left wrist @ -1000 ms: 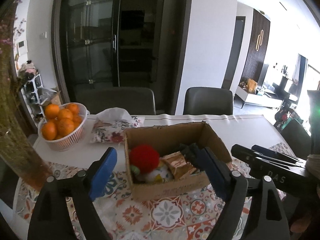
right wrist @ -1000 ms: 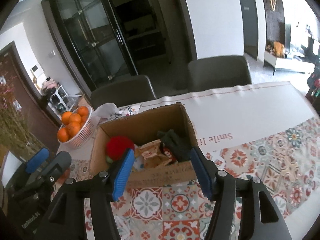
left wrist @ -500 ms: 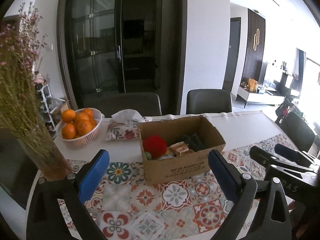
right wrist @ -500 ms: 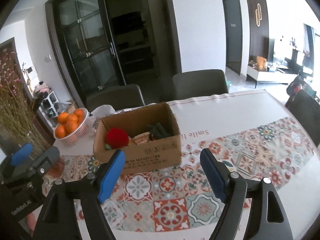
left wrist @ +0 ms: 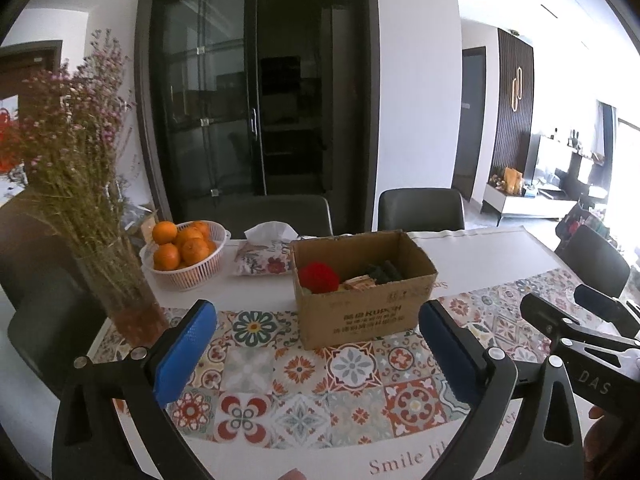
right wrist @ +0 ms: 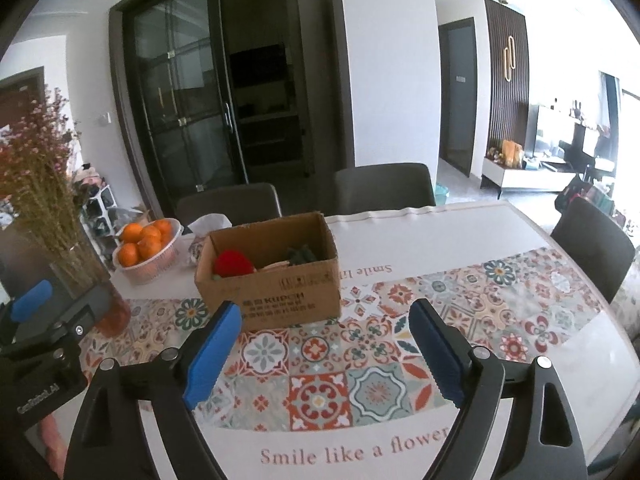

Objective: Organize soft objects

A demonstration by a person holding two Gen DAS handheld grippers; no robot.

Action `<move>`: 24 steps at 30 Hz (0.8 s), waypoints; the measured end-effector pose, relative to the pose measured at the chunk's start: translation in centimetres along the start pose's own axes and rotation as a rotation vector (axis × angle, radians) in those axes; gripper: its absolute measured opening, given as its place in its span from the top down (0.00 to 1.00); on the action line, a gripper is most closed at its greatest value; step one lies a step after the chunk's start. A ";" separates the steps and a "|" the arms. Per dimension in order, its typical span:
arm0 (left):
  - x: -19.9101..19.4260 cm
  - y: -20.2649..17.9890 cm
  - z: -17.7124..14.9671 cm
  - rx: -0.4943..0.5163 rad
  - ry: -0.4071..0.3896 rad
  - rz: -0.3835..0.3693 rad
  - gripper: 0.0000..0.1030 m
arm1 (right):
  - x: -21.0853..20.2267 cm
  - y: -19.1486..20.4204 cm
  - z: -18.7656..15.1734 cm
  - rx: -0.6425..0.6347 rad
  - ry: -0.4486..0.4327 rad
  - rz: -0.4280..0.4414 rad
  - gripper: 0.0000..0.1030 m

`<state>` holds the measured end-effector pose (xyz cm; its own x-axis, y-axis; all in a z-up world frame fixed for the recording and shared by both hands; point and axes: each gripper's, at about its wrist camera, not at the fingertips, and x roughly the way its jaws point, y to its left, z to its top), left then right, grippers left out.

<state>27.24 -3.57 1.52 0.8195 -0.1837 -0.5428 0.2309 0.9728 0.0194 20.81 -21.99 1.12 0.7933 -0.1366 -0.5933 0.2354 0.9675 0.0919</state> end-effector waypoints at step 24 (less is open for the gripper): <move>-14.3 -4.5 -7.4 -0.003 -0.048 0.019 0.00 | -13.3 -3.9 -7.7 -0.047 -0.067 0.034 0.11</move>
<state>10.59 -4.24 3.04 0.8478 -0.1720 -0.5016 0.2140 0.9765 0.0268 5.04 -22.34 2.46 0.8364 -0.1164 -0.5356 0.1830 0.9804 0.0726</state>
